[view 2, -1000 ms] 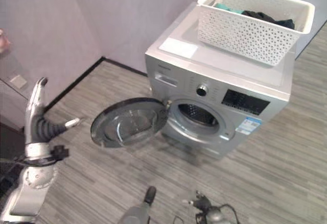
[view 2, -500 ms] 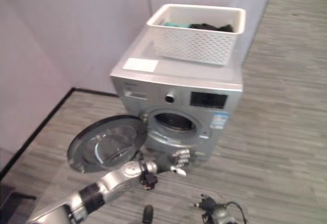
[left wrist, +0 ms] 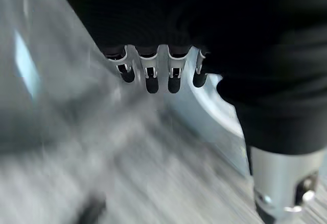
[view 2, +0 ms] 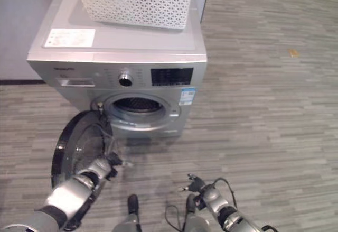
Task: Grab the laundry basket,head to the washer,open it,put in the laundry and shut it.
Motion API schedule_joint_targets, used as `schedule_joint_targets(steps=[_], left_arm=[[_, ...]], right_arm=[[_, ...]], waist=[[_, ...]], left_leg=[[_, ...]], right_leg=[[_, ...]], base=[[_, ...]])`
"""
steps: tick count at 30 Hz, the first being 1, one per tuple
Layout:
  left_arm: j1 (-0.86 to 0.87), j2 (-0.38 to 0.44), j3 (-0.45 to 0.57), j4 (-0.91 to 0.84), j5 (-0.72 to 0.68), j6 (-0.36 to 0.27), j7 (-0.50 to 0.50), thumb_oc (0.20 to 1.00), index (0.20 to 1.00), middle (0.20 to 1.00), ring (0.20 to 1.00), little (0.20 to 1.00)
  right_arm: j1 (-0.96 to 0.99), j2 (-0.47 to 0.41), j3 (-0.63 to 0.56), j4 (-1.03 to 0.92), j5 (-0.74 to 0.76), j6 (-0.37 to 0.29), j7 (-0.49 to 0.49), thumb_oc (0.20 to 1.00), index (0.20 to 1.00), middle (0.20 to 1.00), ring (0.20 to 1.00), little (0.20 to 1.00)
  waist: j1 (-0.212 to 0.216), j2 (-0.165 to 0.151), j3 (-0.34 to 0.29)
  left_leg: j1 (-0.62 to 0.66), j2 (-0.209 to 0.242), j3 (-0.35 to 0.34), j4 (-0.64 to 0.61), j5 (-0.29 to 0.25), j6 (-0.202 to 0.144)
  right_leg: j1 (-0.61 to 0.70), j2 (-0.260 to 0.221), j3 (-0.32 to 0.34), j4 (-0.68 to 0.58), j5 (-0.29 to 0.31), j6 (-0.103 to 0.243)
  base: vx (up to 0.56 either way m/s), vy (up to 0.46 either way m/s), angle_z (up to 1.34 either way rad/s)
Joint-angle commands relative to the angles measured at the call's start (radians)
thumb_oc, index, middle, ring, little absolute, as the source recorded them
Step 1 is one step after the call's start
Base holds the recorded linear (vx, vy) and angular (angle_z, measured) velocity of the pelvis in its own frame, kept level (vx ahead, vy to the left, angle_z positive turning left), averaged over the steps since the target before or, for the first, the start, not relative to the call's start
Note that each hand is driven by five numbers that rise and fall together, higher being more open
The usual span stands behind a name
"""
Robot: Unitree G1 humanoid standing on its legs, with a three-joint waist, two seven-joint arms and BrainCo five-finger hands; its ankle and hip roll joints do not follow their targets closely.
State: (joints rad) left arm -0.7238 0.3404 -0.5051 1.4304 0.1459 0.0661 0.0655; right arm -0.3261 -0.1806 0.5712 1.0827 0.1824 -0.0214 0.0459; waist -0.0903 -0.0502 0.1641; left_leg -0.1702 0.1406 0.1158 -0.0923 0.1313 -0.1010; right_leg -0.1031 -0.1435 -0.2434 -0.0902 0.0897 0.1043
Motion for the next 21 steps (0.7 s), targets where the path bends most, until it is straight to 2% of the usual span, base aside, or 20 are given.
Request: schedule_joint_targets(steps=[1, 9, 11, 14, 21], left_arm=[[-0.164, -0.042, -0.042, 0.054, 0.105, -0.043, 0.082, 1.000, 1.000, 1.000, 1.000, 1.000], [-0.148, -0.084, -0.085, 0.024, 0.192, -0.032, 0.166, 1.000, 1.000, 1.000, 1.000, 1.000], [-0.131, -0.095, -0.086, 0.030, 0.197, -0.029, 0.169, 1.000, 1.000, 1.000, 1.000, 1.000], [-0.062, -0.126, -0.048, 0.085, 0.136, -0.026, 0.115, 1.000, 1.000, 1.000, 1.000, 1.000], [0.010, -0.029, -0.028, 0.117, 0.189, -0.014, 0.064, 1.000, 1.000, 1.000, 1.000, 1.000]], right_arm=[[-0.047, 0.001, -0.002, 0.028, 0.005, -0.029, -0.010, 1.000, 1.000, 1.000, 1.000, 1.000], [-0.053, 0.008, -0.013, 0.057, 0.020, -0.053, -0.036, 1.000, 1.000, 1.000, 1.000, 1.000], [-0.055, 0.013, -0.009, 0.060, 0.025, -0.054, -0.036, 1.000, 1.000, 1.000, 1.000, 1.000], [-0.059, 0.019, -0.006, 0.063, 0.029, -0.040, -0.025, 1.000, 1.000, 1.000, 1.000, 1.000], [-0.040, 0.002, -0.023, 0.059, 0.008, -0.032, -0.007, 1.000, 1.000, 1.000, 1.000, 1.000]], waist=[[0.032, -0.013, 0.028], [0.044, 0.004, 0.040], [0.045, 0.004, 0.039], [0.041, 0.001, 0.032], [0.032, -0.005, 0.004]], left_leg=[[0.083, 0.029, -0.040, 0.005, -0.102, -0.018], [0.080, 0.033, -0.050, 0.005, -0.097, -0.023], [0.081, 0.035, -0.049, 0.005, -0.097, -0.024], [0.091, 0.041, -0.040, 0.005, -0.099, -0.027], [0.111, 0.052, -0.012, 0.005, -0.107, -0.034]], right_leg=[[-0.046, -0.076, 0.015, 0.030, -0.008, 0.068], [-0.033, -0.071, 0.000, 0.023, -0.012, 0.068], [-0.031, -0.069, -0.001, 0.020, -0.011, 0.068], [-0.026, -0.063, 0.008, 0.016, -0.011, 0.064], [-0.016, -0.052, 0.022, 0.011, -0.012, 0.064]], base=[[0.00, 0.000, 0.00], [-0.01, -0.014, 0.07], [0.00, 0.000, 0.00], [0.00, -0.006, -0.02], [0.01, -0.014, -0.09]])
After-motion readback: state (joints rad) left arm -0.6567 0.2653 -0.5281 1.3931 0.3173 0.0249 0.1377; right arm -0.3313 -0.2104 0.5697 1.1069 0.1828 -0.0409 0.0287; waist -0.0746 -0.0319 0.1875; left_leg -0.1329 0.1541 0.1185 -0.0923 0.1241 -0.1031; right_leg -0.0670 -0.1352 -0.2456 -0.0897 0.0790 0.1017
